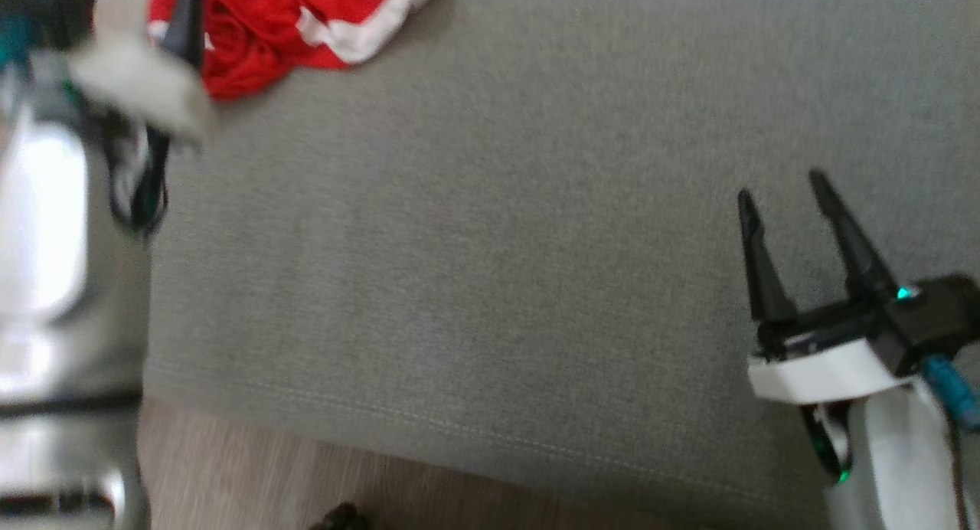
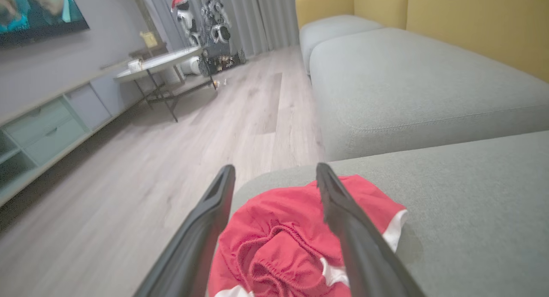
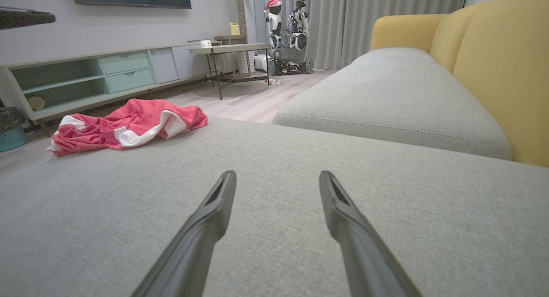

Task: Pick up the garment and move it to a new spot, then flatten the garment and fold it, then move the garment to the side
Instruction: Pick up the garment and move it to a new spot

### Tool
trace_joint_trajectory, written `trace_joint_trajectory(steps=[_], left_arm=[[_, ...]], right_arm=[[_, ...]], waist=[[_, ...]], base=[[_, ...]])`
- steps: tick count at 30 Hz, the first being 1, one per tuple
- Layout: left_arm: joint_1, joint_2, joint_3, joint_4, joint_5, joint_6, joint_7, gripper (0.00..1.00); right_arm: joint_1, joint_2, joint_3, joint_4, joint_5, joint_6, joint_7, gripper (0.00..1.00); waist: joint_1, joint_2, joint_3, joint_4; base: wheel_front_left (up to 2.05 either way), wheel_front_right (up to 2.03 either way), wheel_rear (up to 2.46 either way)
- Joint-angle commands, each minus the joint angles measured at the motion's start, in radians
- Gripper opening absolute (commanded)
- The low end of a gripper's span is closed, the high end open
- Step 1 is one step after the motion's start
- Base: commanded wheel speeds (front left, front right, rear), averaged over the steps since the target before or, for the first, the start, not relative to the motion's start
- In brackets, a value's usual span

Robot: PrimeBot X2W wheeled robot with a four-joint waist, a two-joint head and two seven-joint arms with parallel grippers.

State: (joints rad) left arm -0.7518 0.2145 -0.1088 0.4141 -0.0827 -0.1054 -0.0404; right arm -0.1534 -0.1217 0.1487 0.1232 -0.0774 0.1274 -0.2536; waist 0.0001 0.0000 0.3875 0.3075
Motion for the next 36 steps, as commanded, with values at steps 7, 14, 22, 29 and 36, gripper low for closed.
trace_joint_trajectory(steps=[7, 14, 22, 29, 36], left_arm=[[-0.299, 0.038, -0.012, 0.249, -0.121, -0.023, 0.139, 1.0], [-0.379, 0.055, -0.135, 0.428, -0.233, -0.025, 0.231, 1.0], [-0.386, 0.113, -0.231, 0.544, -0.323, -0.025, 0.222, 1.0], [-0.388, 0.139, -0.268, 0.597, -0.395, -0.025, 0.115, 0.0], [-0.371, 0.181, -0.306, 0.55, -0.486, -0.025, -0.087, 0.0]], right_arm=[[-0.095, -0.019, 0.023, -0.081, -0.019, 0.003, -0.008, 1.0], [-0.133, -0.009, 0.019, -0.093, -0.005, 0.003, -0.008, 1.0], [-0.161, -0.002, 0.024, -0.108, -0.004, 0.003, -0.008, 1.0], [-0.175, 0.006, 0.022, -0.105, -0.001, 0.003, -0.008, 1.0], [-0.179, 0.023, 0.019, -0.12, 0.016, 0.003, -0.008, 1.0]], waist=[[-0.0001, 0.0, 0.177, -0.057], [-0.0001, 0.0, 0.217, -0.089], [-0.0001, 0.0, 0.265, -0.113], [-0.0001, 0.0, 0.264, -0.122], [-0.0001, 0.0, 0.191, -0.138]], base=[[0.0, 0.0, 0.0], [0.0, 0.0, 0.0], [0.0, 0.0, 0.0], [0.0, 0.0, 0.0], [0.0, 0.0, 0.0]])
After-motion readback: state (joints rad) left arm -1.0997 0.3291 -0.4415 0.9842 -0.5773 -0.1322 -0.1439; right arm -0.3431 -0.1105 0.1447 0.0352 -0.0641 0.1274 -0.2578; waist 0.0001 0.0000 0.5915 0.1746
